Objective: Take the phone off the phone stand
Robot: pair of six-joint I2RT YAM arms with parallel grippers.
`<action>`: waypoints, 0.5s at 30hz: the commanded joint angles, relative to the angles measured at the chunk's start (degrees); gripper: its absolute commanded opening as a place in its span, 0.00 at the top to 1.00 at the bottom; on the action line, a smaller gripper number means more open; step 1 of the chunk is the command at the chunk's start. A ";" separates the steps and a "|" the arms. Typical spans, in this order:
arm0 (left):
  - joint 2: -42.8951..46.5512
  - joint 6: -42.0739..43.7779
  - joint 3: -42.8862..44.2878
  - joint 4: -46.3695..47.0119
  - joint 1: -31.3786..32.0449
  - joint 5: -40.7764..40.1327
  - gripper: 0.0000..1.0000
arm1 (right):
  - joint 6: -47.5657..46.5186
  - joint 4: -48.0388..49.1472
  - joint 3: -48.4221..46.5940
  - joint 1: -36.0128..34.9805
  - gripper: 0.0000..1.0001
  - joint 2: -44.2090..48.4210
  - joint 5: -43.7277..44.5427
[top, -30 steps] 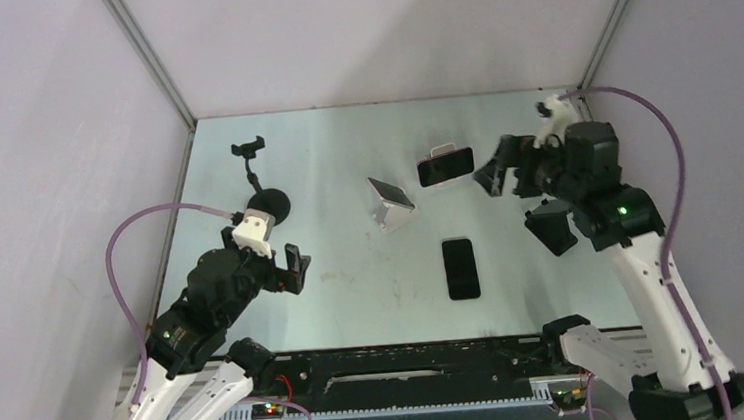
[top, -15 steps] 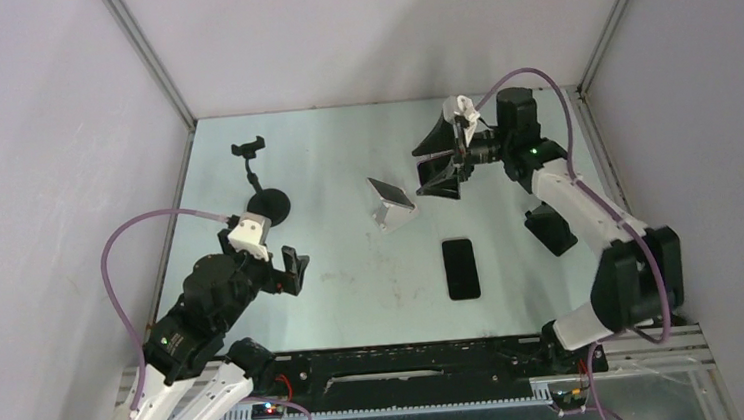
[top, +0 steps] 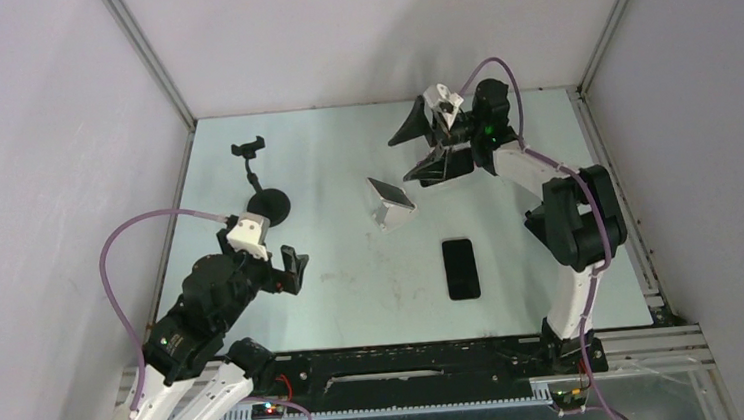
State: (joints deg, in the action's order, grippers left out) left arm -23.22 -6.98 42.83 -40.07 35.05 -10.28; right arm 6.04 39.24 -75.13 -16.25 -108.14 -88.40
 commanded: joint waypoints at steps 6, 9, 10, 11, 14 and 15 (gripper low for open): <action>0.08 0.83 -0.20 1.90 0.28 -1.43 0.00 | -0.46 3.42 -7.18 0.26 0.04 -3.42 -0.93; -0.06 0.83 -0.21 1.92 0.28 -1.40 0.00 | -1.31 2.35 -6.67 1.25 0.05 -2.55 3.98; -0.06 0.83 -0.21 1.93 0.26 -1.43 0.00 | -1.57 0.29 -6.64 1.37 0.06 -2.11 7.92; -0.11 0.83 -0.20 1.97 0.27 -1.46 0.00 | -3.10 -1.50 -6.68 1.59 0.07 -1.78 9.75; -0.27 0.77 -0.25 1.95 0.28 -1.41 0.00 | -12.65 -16.57 -7.35 1.16 0.05 0.74 14.08; -0.27 0.80 -0.21 1.87 0.28 -1.32 0.00 | -17.34 -19.73 -8.22 0.79 0.05 1.42 14.33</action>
State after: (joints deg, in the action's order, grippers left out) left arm -23.24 -6.98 42.83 -40.01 35.05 -10.63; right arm 1.67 34.22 -80.38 -15.14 -111.00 -80.77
